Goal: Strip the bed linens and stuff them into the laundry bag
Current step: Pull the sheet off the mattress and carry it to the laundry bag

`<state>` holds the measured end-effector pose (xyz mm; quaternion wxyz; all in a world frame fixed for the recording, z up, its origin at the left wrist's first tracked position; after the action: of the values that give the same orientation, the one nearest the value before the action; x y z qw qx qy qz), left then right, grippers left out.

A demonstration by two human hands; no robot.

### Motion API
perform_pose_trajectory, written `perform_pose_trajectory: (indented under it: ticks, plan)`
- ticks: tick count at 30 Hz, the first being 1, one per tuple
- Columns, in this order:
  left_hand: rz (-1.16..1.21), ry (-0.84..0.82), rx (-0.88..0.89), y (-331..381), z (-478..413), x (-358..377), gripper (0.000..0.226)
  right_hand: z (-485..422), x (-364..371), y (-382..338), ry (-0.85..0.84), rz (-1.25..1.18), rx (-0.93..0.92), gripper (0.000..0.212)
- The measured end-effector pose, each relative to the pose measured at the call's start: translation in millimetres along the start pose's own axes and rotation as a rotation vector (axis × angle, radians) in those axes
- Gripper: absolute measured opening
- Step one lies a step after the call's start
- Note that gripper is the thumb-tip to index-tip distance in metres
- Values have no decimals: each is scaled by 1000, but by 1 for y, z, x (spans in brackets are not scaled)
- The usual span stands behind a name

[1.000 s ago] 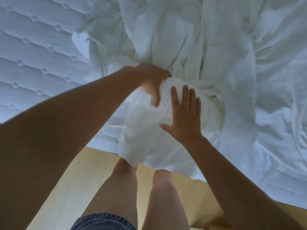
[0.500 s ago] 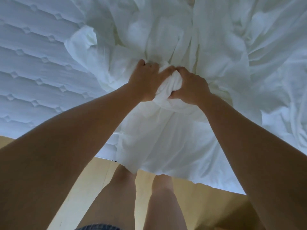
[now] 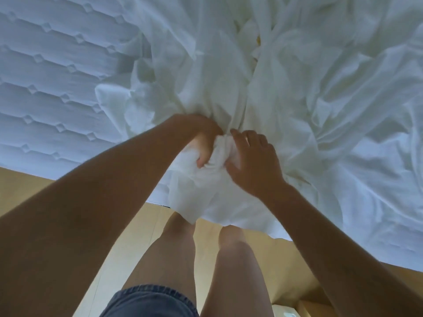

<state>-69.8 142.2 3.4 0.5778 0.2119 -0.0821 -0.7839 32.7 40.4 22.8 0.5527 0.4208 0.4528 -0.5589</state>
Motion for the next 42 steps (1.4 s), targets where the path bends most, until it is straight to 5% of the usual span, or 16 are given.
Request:
perform_pose_trajectory:
  ticks: [2,5,8,10,15,17,20,23,26,30,34,38,42]
  plan:
    - [-3,75,24,0,1,-9,80,22,8,-13,79,99,10,87]
    - [-306,334,37,-1,8,7,90,44,34,-29,-159,268,22,127]
    - [-416,889,255,-2,25,53,58,30,42,-15,-203,248,1,127]
    - [-473,1048,358,-12,27,84,60,18,41,-2,-180,118,-45,120]
    - [-729,877,262,-13,1,69,83,-12,23,26,-364,3,79,107]
    - [-687,785,236,-1,-6,30,82,-16,11,25,-245,-2,217,96]
    - [-457,441,205,15,-19,-39,95,2,-2,3,145,16,324,72]
    - [-176,254,143,26,-19,-77,91,12,8,-13,111,146,240,93]
    - [-195,368,120,26,-12,-83,83,-16,17,13,66,254,175,120]
    - [-494,1013,296,32,5,-57,88,-86,3,82,-174,7,110,117]
    - [-833,845,84,17,-19,-40,111,-123,-12,103,-378,-93,74,126]
    - [-717,882,152,21,-39,-71,66,-91,-8,65,-81,128,279,122]
    - [-640,800,169,29,-40,-90,31,-85,7,57,-27,356,259,130]
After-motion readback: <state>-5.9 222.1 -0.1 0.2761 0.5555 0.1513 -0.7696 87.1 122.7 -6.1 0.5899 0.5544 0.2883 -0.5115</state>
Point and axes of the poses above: each hand's wrist, its own z-axis away from the middle knuckle, its own x-axis out of the palm, y = z × x, the point moved 3 cm from there along -z, towards the middle knuckle, and after that the axes turned 10 degrees about z, right-handed, at the moved point
